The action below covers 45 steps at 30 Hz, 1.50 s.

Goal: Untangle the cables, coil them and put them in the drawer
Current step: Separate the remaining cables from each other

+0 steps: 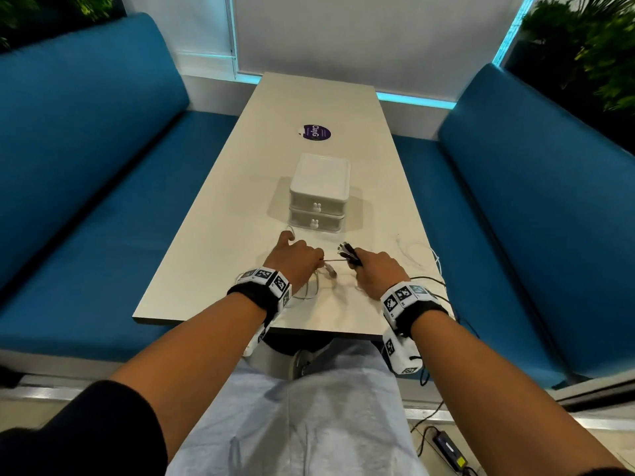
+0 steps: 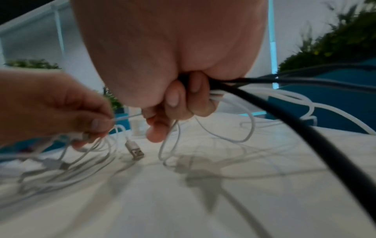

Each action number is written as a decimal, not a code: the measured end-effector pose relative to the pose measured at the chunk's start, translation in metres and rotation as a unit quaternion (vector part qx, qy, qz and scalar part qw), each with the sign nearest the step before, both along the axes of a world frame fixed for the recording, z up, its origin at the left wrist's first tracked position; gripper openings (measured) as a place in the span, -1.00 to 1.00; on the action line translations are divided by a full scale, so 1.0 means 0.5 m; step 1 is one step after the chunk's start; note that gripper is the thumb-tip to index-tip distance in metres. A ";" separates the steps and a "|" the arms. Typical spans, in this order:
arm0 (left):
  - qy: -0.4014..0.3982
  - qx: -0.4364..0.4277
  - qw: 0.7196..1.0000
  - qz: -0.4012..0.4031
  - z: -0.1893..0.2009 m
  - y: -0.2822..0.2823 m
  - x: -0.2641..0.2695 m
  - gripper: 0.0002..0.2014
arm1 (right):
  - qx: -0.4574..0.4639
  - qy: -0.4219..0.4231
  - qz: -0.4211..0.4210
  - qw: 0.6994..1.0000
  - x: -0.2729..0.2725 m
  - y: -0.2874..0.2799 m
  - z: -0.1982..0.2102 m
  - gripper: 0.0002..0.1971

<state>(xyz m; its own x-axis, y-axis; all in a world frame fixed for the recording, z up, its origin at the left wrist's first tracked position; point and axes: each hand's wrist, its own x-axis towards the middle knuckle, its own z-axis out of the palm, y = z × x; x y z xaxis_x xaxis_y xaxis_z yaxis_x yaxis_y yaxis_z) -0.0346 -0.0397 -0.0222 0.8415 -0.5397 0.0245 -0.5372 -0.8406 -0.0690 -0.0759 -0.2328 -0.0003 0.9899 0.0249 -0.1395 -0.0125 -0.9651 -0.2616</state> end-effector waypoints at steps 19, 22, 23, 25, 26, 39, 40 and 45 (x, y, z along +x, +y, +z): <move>0.021 0.005 0.999 0.046 0.005 -0.029 -0.014 -0.84 | -0.004 -0.003 -0.112 0.994 0.024 -0.017 0.009 -0.79; 0.023 0.010 0.999 0.039 0.012 -0.034 -0.021 -0.83 | 0.064 0.005 -0.035 0.997 0.012 0.022 0.002 -0.68; 0.023 0.008 0.999 0.033 0.016 -0.034 -0.022 -0.82 | 0.081 0.008 -0.006 0.997 0.009 0.033 -0.002 -0.70; 0.025 -0.004 0.999 0.020 0.023 -0.034 -0.023 -0.79 | 0.106 0.012 0.011 0.994 0.006 0.046 -0.008 -0.77; 0.026 -0.017 0.999 0.014 0.024 -0.034 -0.022 -0.79 | 0.118 0.015 0.006 0.993 0.007 0.048 -0.008 -0.80; 0.045 -0.127 0.990 -0.037 0.008 0.012 0.001 -0.60 | 0.065 0.005 -0.026 0.998 0.020 0.003 0.020 -0.83; 0.058 -0.140 0.988 -0.035 0.007 0.015 0.001 -0.48 | 0.068 0.012 -0.034 0.997 0.022 -0.001 0.021 -0.84; 0.055 -0.241 0.969 -0.018 0.007 0.017 -0.011 -0.36 | 0.072 0.039 -0.043 0.996 0.027 -0.004 0.017 -0.85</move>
<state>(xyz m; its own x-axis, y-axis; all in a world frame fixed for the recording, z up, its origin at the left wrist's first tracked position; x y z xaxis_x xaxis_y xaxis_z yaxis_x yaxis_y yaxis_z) -0.0400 -0.0313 -0.0186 0.8338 -0.5177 0.1918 -0.5491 -0.7415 0.3855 -0.0624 -0.2350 0.0082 0.9756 -0.0340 -0.2171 -0.1192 -0.9119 -0.3928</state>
